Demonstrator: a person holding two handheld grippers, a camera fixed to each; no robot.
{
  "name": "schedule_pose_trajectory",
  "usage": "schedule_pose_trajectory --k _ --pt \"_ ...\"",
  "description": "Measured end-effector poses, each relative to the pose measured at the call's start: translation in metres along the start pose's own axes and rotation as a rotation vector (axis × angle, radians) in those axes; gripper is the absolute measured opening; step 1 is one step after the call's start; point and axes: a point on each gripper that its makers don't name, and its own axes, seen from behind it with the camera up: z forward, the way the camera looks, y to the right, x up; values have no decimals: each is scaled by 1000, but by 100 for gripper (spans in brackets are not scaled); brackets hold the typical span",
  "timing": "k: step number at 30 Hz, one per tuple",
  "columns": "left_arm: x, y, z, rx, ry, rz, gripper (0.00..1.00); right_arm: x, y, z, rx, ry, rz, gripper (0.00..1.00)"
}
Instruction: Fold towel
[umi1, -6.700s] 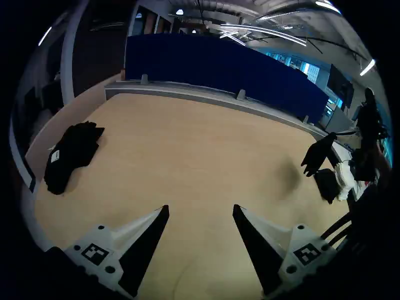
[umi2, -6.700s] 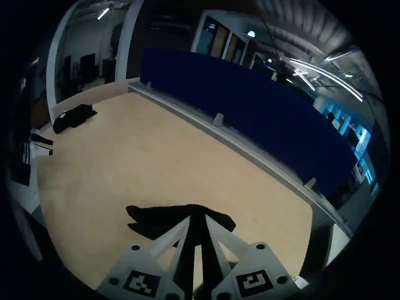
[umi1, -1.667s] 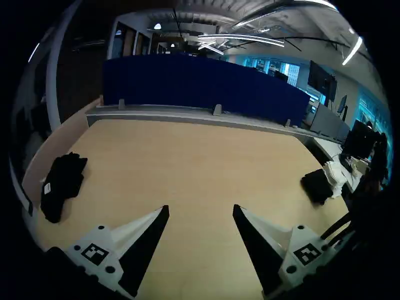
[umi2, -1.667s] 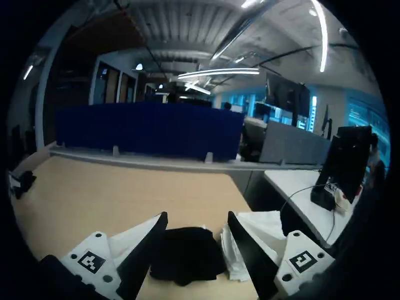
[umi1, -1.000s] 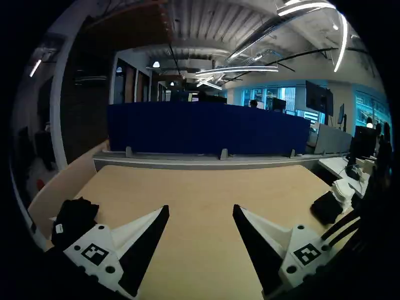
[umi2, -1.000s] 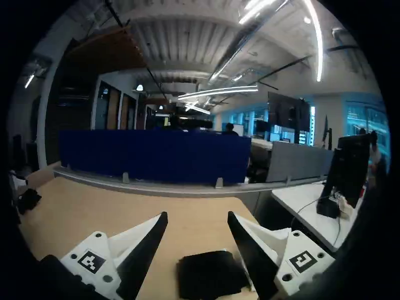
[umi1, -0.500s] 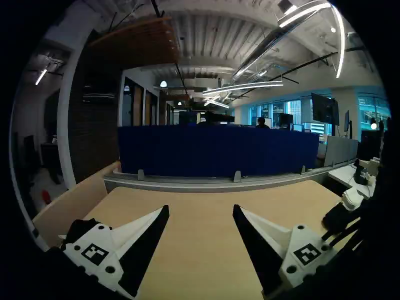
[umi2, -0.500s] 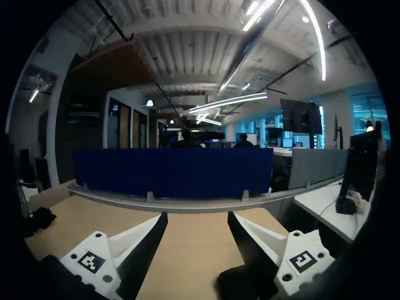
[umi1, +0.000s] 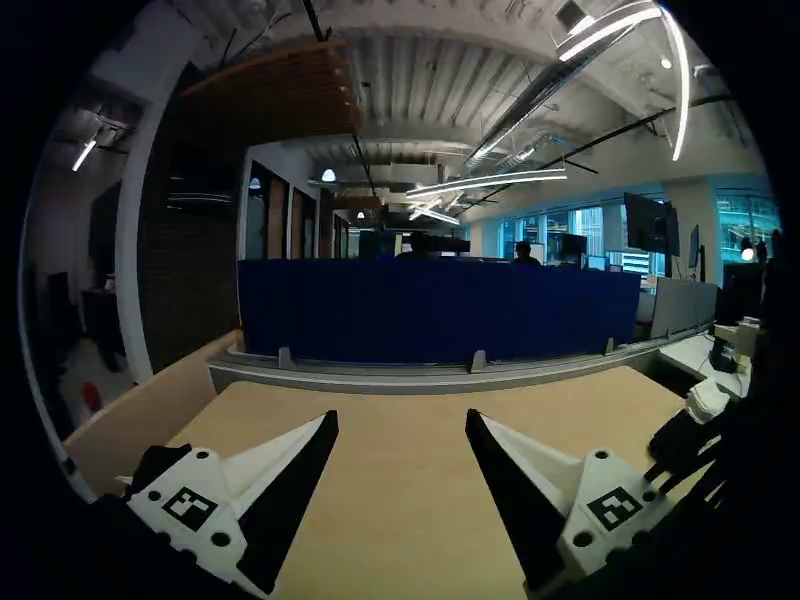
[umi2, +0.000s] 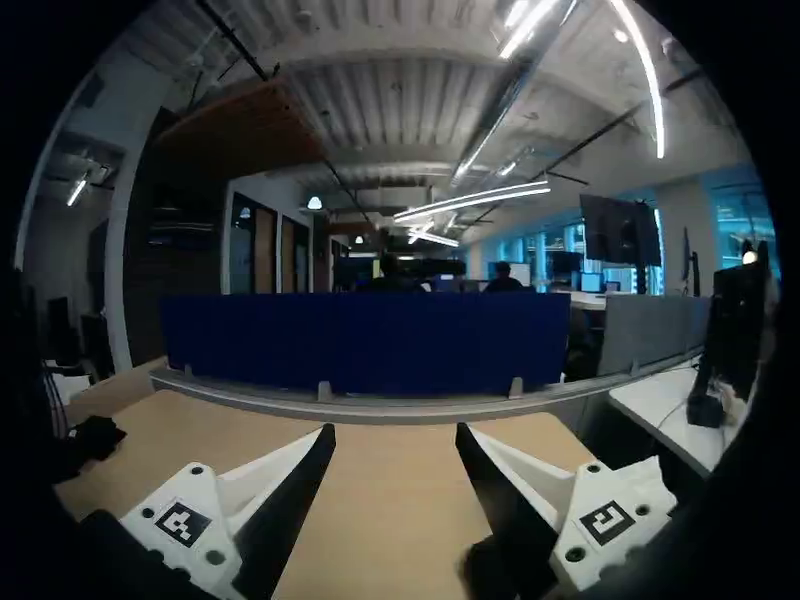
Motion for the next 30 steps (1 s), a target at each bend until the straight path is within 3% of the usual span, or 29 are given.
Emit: schedule_pose_trajectory --k 10,17,23,30 --pt "-10 -3 2 20 30 41 95 5 -9 0 -2 20 -3 94" --pt "-30 -3 6 34 47 80 95 11 -17 -1 5 45 30 100" --pt "-43 -8 9 63 83 112 95 -4 -22 0 7 28 24 100" --pt "-70 -17 15 74 118 114 95 -19 -20 3 -5 14 18 100"
